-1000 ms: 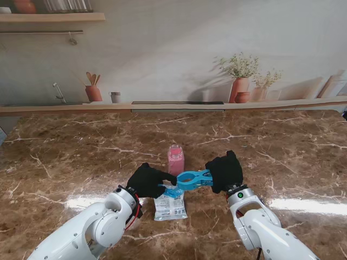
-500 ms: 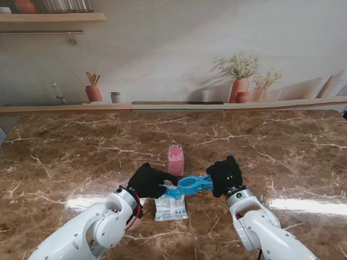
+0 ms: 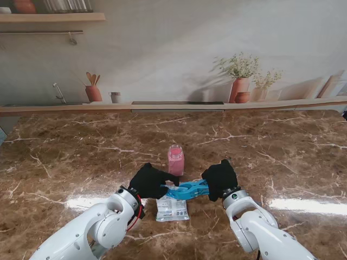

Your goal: Fill the seasoning bottle

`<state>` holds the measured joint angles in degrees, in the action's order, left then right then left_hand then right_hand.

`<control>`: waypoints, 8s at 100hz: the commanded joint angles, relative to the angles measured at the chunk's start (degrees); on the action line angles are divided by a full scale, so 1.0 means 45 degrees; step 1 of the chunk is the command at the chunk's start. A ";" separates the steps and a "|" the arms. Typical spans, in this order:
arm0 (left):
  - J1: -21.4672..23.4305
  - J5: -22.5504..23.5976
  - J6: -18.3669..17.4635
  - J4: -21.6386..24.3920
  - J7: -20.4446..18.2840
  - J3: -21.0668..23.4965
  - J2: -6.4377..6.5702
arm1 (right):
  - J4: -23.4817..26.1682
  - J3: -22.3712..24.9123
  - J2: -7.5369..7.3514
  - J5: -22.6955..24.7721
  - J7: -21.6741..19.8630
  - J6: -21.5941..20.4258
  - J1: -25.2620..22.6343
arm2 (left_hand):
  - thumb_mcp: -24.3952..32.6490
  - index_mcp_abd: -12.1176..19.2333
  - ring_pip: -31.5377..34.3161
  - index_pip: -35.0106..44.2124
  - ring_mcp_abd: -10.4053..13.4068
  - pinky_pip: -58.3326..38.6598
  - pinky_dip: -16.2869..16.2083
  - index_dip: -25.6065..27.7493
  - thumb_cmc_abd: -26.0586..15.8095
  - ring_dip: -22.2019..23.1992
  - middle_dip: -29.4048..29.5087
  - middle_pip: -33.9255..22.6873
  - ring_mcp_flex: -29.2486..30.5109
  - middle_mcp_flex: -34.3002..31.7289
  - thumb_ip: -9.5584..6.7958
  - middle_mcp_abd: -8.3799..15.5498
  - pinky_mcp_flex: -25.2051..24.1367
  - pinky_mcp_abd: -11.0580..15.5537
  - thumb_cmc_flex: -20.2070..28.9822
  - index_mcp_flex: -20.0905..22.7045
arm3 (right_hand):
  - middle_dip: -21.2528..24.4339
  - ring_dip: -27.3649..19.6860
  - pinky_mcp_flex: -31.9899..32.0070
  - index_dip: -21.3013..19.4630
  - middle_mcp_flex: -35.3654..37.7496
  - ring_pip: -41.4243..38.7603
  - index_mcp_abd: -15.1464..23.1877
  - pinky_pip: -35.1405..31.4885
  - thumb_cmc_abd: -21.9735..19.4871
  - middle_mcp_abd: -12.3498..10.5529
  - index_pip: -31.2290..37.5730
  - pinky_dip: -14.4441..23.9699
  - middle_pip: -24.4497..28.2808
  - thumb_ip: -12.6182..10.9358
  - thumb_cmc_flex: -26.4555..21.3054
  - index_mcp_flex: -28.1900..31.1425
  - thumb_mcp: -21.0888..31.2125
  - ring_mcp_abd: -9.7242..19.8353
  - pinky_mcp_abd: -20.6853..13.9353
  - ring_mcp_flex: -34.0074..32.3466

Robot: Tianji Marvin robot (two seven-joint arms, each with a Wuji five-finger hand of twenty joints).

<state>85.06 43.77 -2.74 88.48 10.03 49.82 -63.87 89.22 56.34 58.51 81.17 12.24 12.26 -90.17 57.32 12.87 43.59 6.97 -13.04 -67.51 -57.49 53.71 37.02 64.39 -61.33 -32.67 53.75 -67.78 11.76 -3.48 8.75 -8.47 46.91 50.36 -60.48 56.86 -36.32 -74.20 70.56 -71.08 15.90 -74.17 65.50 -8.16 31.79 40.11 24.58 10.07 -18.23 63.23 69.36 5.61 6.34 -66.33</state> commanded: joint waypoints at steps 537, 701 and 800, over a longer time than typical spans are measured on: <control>0.2348 -0.0930 0.0465 0.1173 0.0746 0.3470 -0.0258 | -1.2603 -0.1530 0.3372 -2.0165 -0.7846 -0.9588 0.8205 | -0.6935 -0.2518 -0.5294 0.5146 0.0813 0.3767 0.5129 -0.7176 -0.3049 -0.6324 0.8627 0.2912 -0.4801 0.5822 -0.1933 -0.0072 -0.1516 0.0813 -0.4018 -0.2148 | 0.9454 -0.9208 0.7053 0.9452 -1.1453 1.4047 -0.3145 1.0775 -0.1139 0.1523 -0.6443 -0.2626 -0.2748 0.0255 -0.1564 -1.0887 0.0116 -0.0607 -0.1667 1.0755; 0.2360 -0.0884 0.0756 0.1280 0.0651 0.3556 -0.0249 | -1.6335 -0.0353 0.5489 -1.9983 -0.9848 -1.0688 0.9241 | -0.6927 -0.2442 -0.5245 0.5373 0.0774 0.3823 0.4960 -0.7060 -0.3116 -0.6277 0.8593 0.2882 -0.4807 0.5772 -0.1926 -0.0103 -0.1635 0.0783 -0.4086 -0.2075 | 0.9325 -0.9341 0.8927 0.7175 -1.3340 1.5393 -0.0054 1.1061 -0.0762 0.1980 -0.3233 -0.1665 -0.3209 0.0469 -0.0655 -0.7360 0.0164 -0.0767 -0.1856 1.3709; 0.2471 -0.0919 0.0731 0.1296 0.0831 0.3702 -0.0283 | -1.3883 -0.0945 0.4376 -1.9739 -0.5636 -1.0212 0.8269 | -0.7086 -0.2462 -0.5287 0.5311 0.0761 0.3893 0.4926 -0.7070 -0.3199 -0.6299 0.8604 0.2923 -0.4821 0.5790 -0.1943 -0.0135 -0.1649 0.0782 -0.3994 -0.2075 | 0.9216 -0.9083 0.7579 0.4826 -0.8311 1.3067 0.2301 1.0375 -0.2887 0.0824 0.3501 -0.1018 -0.1995 0.2138 -0.2813 -0.2847 -0.1314 -0.0126 -0.1709 1.1147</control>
<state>95.71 39.64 0.49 94.34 13.68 66.42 -65.08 25.30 51.60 79.15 -6.51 -11.98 -34.71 -52.23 28.01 1.81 20.54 8.57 -11.51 -51.15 -34.68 21.88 24.37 36.73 -22.98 -20.33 33.33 -42.89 4.27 -3.94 2.31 -6.90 31.00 41.75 -18.17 15.66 -1.40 -44.33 31.50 -11.75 16.71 -25.79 59.42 -1.73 22.57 34.29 15.78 18.81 -28.34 40.09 60.10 2.68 -1.07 -14.58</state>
